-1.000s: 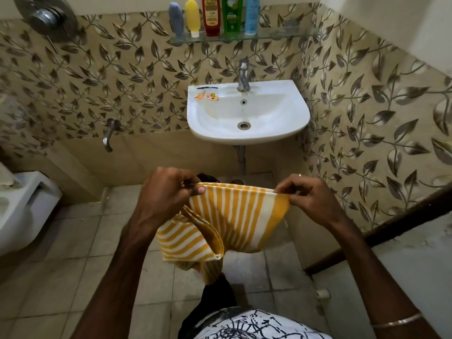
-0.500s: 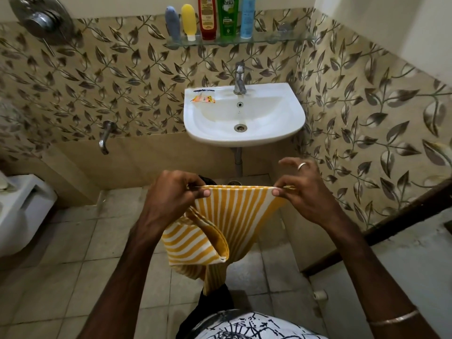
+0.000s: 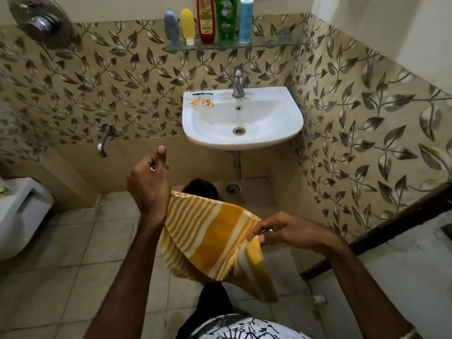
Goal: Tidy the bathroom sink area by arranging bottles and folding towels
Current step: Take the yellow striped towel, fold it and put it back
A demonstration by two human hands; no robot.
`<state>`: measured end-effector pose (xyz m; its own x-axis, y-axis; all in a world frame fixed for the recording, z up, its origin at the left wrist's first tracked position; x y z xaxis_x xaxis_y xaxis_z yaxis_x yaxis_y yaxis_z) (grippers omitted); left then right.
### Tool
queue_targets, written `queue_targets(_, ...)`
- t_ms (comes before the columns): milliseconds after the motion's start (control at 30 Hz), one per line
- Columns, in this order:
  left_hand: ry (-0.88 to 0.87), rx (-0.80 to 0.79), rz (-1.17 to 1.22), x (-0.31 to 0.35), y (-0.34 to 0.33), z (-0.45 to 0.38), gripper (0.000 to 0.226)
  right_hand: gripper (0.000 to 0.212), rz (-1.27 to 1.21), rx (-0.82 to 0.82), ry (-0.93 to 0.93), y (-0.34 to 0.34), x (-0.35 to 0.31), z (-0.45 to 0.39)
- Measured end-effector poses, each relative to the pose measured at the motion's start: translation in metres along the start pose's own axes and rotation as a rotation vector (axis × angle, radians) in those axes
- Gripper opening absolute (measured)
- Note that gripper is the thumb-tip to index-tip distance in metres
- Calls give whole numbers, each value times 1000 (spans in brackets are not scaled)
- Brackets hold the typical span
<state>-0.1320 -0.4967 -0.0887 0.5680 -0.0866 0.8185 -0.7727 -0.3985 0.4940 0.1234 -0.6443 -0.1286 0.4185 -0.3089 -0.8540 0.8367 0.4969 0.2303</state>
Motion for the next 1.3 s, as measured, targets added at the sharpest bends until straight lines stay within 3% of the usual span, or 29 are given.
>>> queue_targets(67,28,-33,55,6,-6,9,50,28,16,39,112,-6,-9,-11)
queue_targets(233,47,-204,202,24,-21,37,47,17,168,384,374,-23,-37,-41)
queue_targets(333,36,-327,309,31,-25,51,48,16,221,336,521,-28,-51,-53)
queue_targets(400,36,-403,348,34,-25,57,49,16,164,271,525,-30,-58,-59)
queue_targets(700,-60,-509,158,29,-10,52,56,14,205,460,626,-24,-61,-61)
queue_targets(800,-47,-646,243,22,-6,48,43,10,146,515,647,-15,-56,-58)
queue_targets(933,94,-862,454,18,9,45,29,15,78,604,625,2,-47,-50)
queue_targets(1133,159,-807,579,26,9,50,21,20,98,637,586,13,-42,-40)
queue_targets(1300,137,-657,593,38,0,60,18,24,156,781,623,9,-45,-34)
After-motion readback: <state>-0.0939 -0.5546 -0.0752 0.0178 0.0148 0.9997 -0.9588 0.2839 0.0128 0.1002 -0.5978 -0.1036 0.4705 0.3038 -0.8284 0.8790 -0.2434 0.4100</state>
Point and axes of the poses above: each hand's wrist, its own z-axis away from the middle knuckle, its own y-axis out of the back of the hand, x = y × z, the point moved 1 cm from there along -z, towards the middle knuckle, and after that the axes turned 1 degree about -x, right-handed, at the moved point
